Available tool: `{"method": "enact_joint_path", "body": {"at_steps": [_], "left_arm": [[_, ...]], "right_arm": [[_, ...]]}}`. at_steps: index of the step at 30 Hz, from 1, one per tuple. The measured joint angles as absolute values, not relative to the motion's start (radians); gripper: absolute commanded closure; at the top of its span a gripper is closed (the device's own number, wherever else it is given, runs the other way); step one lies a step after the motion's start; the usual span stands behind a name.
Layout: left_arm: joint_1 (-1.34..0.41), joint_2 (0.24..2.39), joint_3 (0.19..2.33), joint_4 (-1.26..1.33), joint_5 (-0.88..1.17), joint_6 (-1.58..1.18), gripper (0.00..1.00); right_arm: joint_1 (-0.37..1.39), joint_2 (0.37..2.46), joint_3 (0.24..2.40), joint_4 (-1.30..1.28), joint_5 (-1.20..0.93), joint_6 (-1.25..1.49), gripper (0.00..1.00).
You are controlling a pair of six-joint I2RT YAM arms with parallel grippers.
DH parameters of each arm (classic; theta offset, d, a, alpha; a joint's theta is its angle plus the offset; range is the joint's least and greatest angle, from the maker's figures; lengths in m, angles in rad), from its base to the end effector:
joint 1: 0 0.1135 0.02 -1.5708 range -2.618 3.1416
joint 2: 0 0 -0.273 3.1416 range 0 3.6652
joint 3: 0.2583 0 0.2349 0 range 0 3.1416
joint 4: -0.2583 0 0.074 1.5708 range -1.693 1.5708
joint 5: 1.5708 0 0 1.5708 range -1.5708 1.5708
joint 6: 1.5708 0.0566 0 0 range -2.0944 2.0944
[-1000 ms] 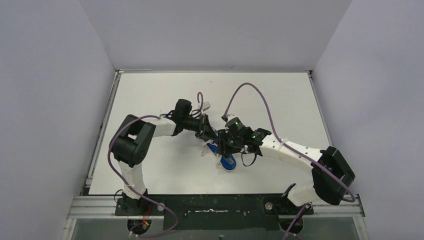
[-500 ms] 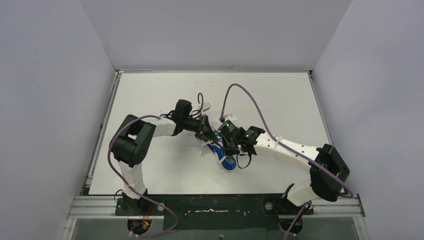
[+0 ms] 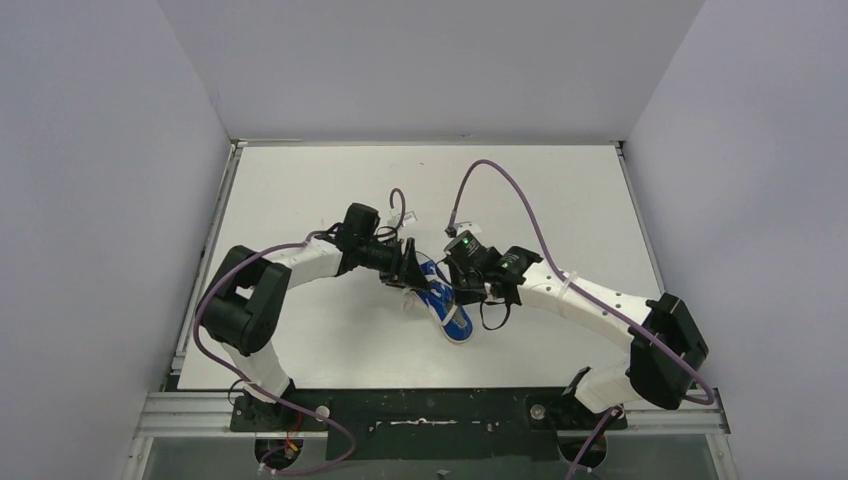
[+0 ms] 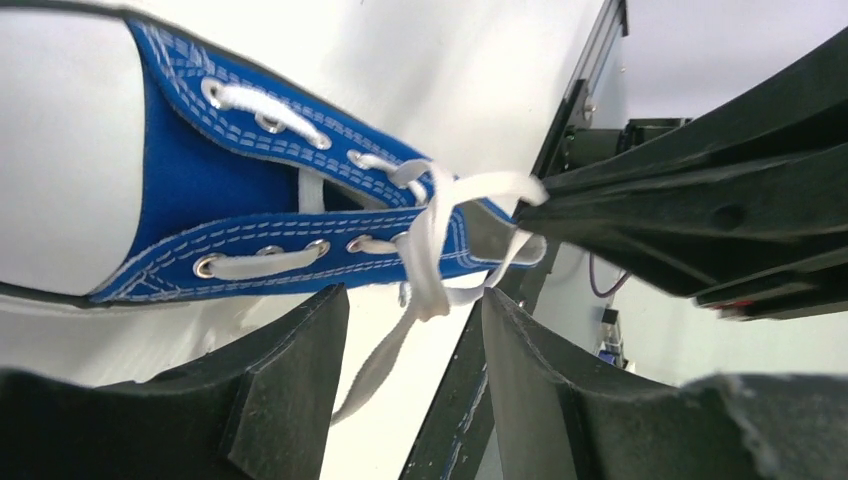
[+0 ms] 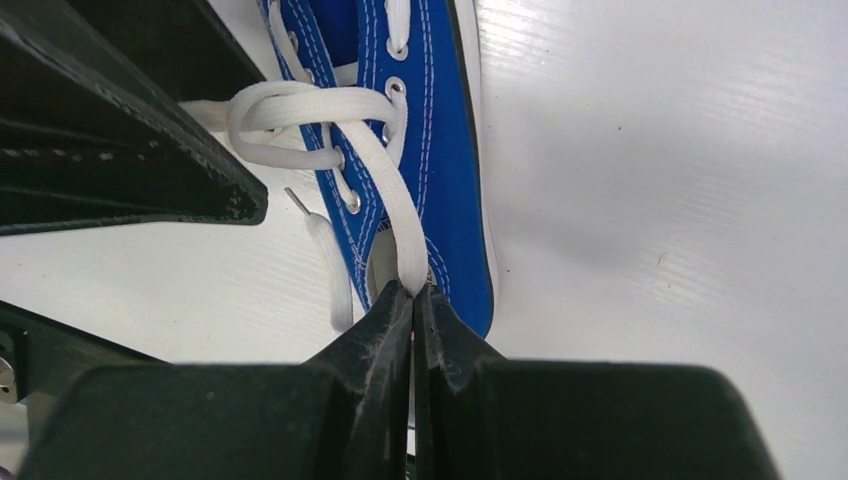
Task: Tie the shoes
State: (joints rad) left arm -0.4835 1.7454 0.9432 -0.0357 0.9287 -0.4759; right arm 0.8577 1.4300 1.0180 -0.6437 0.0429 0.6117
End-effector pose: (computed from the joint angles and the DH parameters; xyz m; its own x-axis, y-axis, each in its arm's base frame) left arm 0.2805 -0.1985 0.1806 -0.9298 0.1783 -0.3220 0.3677 0.4082 -0.8356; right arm 0.1838 0.2088 0.2342 -0.8921 -0.1543 -0.4247 -0.2804 0.9261 0.2523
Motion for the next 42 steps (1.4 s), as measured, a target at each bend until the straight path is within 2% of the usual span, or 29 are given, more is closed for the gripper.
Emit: {"method": "enact_joint_path", "body": {"at_steps": [4, 8, 11, 12, 23, 28, 33, 40, 41, 42], "left_arm": [[-0.500, 1.747, 0.907, -0.041, 0.907, -0.464, 0.53], [-0.508, 1.747, 0.854, -0.046, 0.884, -0.470, 0.84], [-0.508, 1.747, 0.850, -0.087, 0.853, -0.467, 0.98], [-0.508, 1.747, 0.850, -0.100, 0.842, -0.466, 1.00], [-0.508, 1.742, 0.847, -0.230, 0.714, -0.484, 1.00], [-0.506, 1.742, 0.848, -0.270, 0.676, -0.490, 1.00], [-0.503, 1.742, 0.847, -0.296, 0.635, -0.494, 1.00], [-0.503, 1.733, 0.840, -0.296, 0.607, -0.480, 1.00], [-0.503, 1.722, 0.840, -0.297, 0.603, -0.472, 0.93], [-0.503, 1.707, 0.840, -0.299, 0.599, -0.462, 0.77]], "right_arm": [[0.820, 1.413, 1.018, -0.645, 0.025, 0.606, 1.00], [0.783, 1.409, 1.023, -0.650, 0.010, 0.586, 1.00], [0.750, 1.410, 1.057, -0.694, 0.011, 0.546, 1.00], [0.737, 1.414, 1.077, -0.715, 0.014, 0.528, 1.00], [0.637, 1.650, 1.357, -0.923, 0.221, 0.219, 1.00], [0.572, 1.731, 1.348, -0.908, 0.243, 0.183, 1.00], [0.456, 1.759, 1.276, -0.827, 0.171, 0.188, 1.00], [0.421, 1.793, 1.204, -0.752, 0.062, 0.183, 1.00], [0.420, 1.792, 1.204, -0.749, 0.043, 0.183, 1.00], [0.418, 1.790, 1.204, -0.741, 0.017, 0.183, 1.00]]}}
